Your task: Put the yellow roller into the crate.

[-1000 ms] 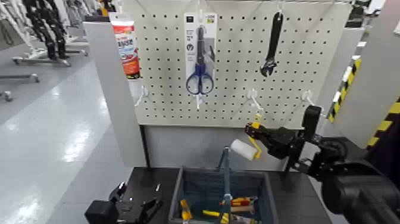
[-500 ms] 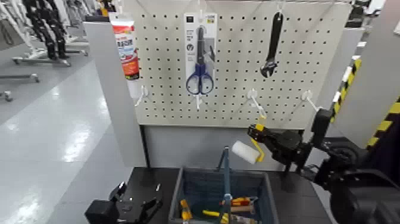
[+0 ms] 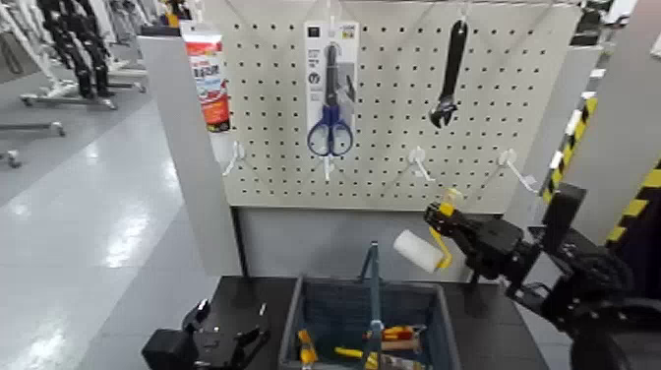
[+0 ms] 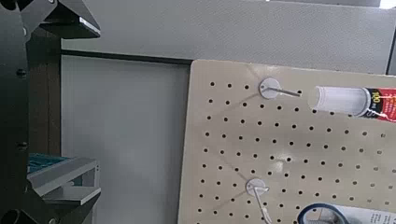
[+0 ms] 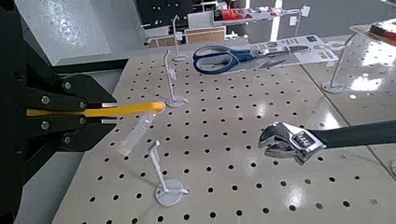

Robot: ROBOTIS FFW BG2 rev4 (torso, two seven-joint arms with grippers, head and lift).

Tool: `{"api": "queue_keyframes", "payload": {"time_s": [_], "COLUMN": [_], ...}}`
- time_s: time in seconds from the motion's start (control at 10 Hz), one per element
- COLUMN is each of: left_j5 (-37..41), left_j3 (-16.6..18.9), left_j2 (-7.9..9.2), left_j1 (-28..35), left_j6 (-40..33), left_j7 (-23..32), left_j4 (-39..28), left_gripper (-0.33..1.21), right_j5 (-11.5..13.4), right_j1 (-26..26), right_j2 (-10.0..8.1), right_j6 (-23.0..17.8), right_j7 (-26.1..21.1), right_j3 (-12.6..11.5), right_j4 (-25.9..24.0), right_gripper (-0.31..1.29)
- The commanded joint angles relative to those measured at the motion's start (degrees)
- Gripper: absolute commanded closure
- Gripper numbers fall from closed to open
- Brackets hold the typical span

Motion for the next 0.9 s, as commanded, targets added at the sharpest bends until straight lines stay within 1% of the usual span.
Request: {"api": "queue_keyframes", "payload": {"time_s": [0.1, 0.3, 0.4, 0.5, 0.7, 0.8, 0.9], "left_j5": [0.0, 0.0, 0.0, 0.1, 0.1, 0.1, 0.1], "left_j3": [-0.1, -0.1, -0.1, -0.1, -0.1, -0.1, -0.1], "left_j2": [0.07, 0.07, 0.07, -0.01, -0.01, -0.01, -0.01], "left_j1": [-0.1, -0.1, -0.1, -0.1, 0.0, 0.0, 0.0], "left_j6": [0.0, 0.1, 0.0, 0.0, 0.0, 0.0, 0.0], "left_j7": [0.0, 0.0, 0.0, 0.0, 0.0, 0.0, 0.0], "left_j4": [0.1, 0.1, 0.1, 0.1, 0.1, 0.1, 0.1], "left_gripper": [0.12, 0.12, 0.12, 0.13, 0.13, 0.13, 0.13], "right_j5": [-1.5, -3.1, -4.1, -5.3, -6.7, -8.0, -8.7], "right_j1": [3.5, 5.2, 5.8, 6.0, 6.2, 6.1, 6.1], "right_j2": [0.56, 1.35, 1.79, 1.87, 2.14, 2.31, 2.4], "right_j6": [1.6, 2.3, 2.3, 2.1, 2.2, 2.2, 2.6], "right_j7": [-0.6, -0.9, -1.3, -1.7, -2.0, -2.1, -2.3], "right_j3": [-1.8, -2.1, -1.6, -0.7, 0.8, 1.7, 2.3], "right_j4": [-2.5, -1.9, -0.7, 1.0, 3.9, 5.5, 6.4], "right_gripper": [1.26, 1.26, 1.26, 1.26, 1.26, 1.26, 1.26]}}
